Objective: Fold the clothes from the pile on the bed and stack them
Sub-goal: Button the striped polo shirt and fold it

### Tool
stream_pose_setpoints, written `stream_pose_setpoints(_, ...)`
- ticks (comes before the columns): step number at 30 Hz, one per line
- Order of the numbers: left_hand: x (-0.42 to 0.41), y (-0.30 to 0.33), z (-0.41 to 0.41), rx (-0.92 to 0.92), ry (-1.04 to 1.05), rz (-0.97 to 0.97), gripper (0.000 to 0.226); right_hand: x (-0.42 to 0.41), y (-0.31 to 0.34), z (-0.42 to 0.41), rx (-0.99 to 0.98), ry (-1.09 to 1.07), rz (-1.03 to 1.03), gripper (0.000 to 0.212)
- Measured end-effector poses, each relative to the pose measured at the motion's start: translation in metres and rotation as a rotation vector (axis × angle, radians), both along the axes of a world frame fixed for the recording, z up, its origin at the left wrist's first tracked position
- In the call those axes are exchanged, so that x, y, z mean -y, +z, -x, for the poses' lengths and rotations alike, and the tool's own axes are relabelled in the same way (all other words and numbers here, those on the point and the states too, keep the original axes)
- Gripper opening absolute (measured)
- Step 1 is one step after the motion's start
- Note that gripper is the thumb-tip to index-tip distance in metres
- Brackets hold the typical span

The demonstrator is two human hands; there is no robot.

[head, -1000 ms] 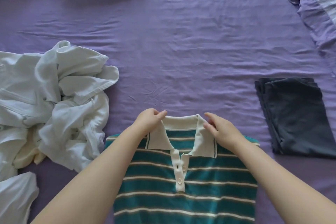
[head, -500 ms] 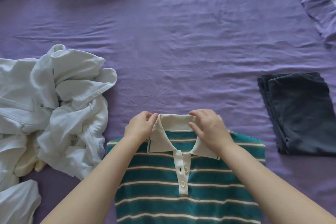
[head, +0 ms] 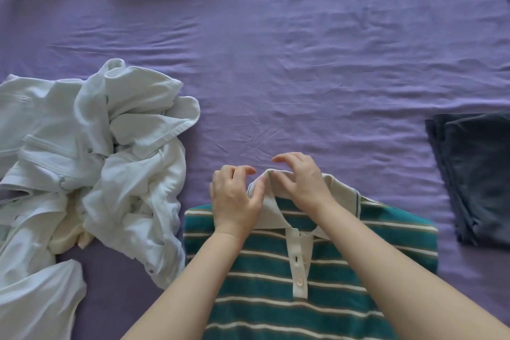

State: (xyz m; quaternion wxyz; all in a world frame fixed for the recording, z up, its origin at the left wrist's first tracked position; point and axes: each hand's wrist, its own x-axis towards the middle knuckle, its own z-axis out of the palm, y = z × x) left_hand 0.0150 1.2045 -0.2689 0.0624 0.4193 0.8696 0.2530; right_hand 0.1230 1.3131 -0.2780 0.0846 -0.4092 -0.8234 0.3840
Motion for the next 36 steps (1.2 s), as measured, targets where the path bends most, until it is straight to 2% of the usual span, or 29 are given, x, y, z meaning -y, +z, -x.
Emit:
stream_pose_setpoints(1, 0.004, 0.002, -0.006, -0.088, -0.077, -0.094, 0.017, 0.007, 0.006, -0.012, -0.049, -0.015, -0.054, 0.025)
stream_pose_setpoints(3, 0.013, 0.002, -0.019, -0.113, -0.387, -0.151, 0.013, 0.026, 0.014, -0.046, -0.11, -0.025, -0.186, 0.026)
stream_pose_setpoints(5, 0.023, 0.0, -0.032, -0.002, -0.658, -0.006, 0.026, 0.049, 0.017, -0.08, -0.097, 0.015, -0.158, 0.026)
stream_pose_setpoints(7, 0.031, -0.004, -0.043, 0.133, -0.758, 0.282, 0.039, 0.071, 0.017, -0.102, -0.007, 0.045, -0.035, 0.026)
stream_pose_setpoints(9, 0.035, -0.009, -0.051, 0.2, -0.789, 0.453, 0.04, 0.088, 0.011, -0.115, 0.067, 0.034, -0.017, 0.025)
stream_pose_setpoints(13, 0.041, -0.01, -0.057, 0.093, -0.817, 0.398, 0.023, 0.108, 0.005, -0.119, 0.204, 0.06, -0.09, 0.022)
stream_pose_setpoints(18, 0.048, -0.011, -0.058, 0.054, -0.817, 0.403, 0.021, 0.12, 0.002, -0.11, 0.21, -0.035, -0.124, 0.016)
stream_pose_setpoints(22, 0.048, -0.008, -0.062, 0.085, -0.782, 0.36, 0.019, 0.117, 0.0, -0.106, 0.231, -0.228, 0.079, 0.014)
stream_pose_setpoints(27, 0.047, -0.004, -0.066, 0.105, -0.751, 0.286, 0.018, 0.113, 0.006, -0.103, 0.191, -0.308, 0.246, 0.016)
stream_pose_setpoints(36, 0.05, -0.003, -0.068, 0.023, -0.815, 0.255, 0.021, 0.113, 0.006, -0.103, 0.125, -0.377, 0.38, 0.018)
